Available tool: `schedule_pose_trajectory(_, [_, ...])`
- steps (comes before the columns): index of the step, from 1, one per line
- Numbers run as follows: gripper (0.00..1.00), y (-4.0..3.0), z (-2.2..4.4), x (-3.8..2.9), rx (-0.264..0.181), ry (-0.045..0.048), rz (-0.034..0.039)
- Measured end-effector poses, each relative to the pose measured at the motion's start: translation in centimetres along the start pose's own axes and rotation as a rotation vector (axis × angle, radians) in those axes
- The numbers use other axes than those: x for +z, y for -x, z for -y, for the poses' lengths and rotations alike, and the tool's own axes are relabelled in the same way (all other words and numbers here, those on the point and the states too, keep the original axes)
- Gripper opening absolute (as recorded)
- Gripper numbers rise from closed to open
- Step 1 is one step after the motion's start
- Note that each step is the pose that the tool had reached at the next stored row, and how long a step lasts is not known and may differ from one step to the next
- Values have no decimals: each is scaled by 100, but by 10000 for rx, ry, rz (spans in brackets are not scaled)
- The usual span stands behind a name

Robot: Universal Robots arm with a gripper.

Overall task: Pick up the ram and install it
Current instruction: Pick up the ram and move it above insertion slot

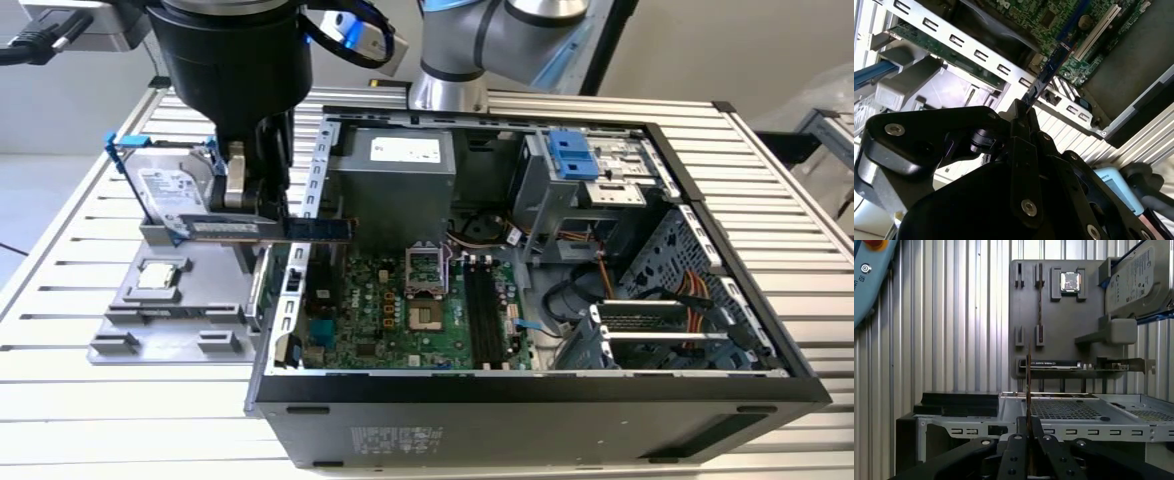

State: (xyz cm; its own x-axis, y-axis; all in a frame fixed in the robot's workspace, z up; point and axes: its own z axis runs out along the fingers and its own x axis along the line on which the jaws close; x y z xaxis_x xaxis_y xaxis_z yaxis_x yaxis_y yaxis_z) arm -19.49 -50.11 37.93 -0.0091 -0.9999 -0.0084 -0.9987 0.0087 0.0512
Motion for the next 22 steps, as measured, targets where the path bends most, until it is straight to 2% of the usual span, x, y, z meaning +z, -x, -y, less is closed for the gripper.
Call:
schedule_pose_trajectory(13, [0, 1, 86, -5, 0, 1, -1])
schedule_pose_trajectory(22, [0, 1, 103, -5, 0, 1, -1])
